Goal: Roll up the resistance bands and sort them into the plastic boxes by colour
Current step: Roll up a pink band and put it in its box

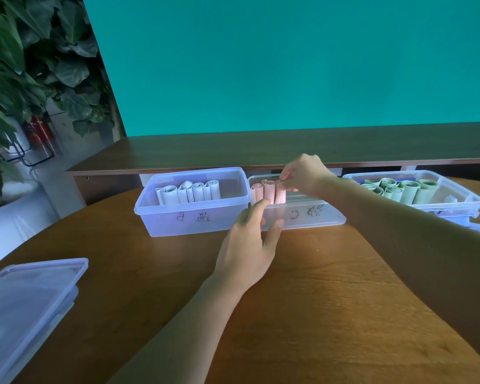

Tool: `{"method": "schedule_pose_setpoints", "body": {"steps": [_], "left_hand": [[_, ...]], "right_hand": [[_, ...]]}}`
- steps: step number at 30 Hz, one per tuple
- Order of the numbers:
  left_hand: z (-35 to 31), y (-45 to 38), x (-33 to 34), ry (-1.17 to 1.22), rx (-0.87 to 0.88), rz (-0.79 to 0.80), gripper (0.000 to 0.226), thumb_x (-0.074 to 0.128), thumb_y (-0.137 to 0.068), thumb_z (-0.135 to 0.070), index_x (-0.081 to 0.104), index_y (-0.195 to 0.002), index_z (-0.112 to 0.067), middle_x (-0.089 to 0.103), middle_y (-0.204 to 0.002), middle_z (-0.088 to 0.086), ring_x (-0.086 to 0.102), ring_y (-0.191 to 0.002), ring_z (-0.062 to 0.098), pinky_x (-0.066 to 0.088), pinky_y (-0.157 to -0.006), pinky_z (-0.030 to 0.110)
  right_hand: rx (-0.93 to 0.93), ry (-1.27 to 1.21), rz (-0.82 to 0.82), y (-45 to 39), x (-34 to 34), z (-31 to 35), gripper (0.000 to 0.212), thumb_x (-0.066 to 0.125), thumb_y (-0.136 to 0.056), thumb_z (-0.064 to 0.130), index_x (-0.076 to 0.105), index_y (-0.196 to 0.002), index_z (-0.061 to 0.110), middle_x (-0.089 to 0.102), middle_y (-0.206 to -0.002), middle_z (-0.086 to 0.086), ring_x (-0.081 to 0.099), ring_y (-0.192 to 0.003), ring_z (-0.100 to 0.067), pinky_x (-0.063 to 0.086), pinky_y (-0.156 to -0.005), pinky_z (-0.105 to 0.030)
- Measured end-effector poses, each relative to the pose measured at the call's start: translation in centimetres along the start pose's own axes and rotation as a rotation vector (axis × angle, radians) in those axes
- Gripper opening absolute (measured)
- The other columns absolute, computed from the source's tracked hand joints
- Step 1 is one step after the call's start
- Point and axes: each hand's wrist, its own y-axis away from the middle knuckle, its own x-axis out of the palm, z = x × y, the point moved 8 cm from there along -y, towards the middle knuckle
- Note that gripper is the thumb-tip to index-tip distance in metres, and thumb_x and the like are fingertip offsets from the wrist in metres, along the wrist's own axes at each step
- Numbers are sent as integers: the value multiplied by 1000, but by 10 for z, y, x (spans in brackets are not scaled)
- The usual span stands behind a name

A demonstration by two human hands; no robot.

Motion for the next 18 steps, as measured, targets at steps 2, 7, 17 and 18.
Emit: {"method": "schedule_pose_setpoints", "body": {"steps": [2,7,17,18], "left_hand": [[0,0,0,0,5,4,53,48,-100,-51,44,-146,-26,60,-110,-6,58,-98,8,53,-77,22],[-1,0,1,3,11,19,59,42,-98,-57,42,-148,-26,60,-111,-5,58,-99,9,53,-78,22],[1,3,0,5,-3,28,62,37,-98,-60,35,-152,-31,58,-118,-8,56,-108,7,48,-85,20],[2,3,0,7,-8,29,62,36,-99,-60,34,-153,-31,58,-118,-7,56,-108,7,48,-86,20]], "right_hand": [[2,16,-7,0,0,-1,21,74,-91,13,75,-111,6,74,-108,-10,65,-85,-17,49,-87,-21],[-3,26,18,2,3,1,24,72,-93,10,73,-116,6,72,-108,-13,70,-83,-22,57,-85,-29],[-7,21,78,5,4,1,31,72,-91,9,71,-122,6,73,-114,-9,69,-93,-16,53,-87,-21],[-17,27,76,5,4,1,30,70,-92,7,71,-121,6,73,-115,-9,68,-93,-16,52,-86,-20]]}}
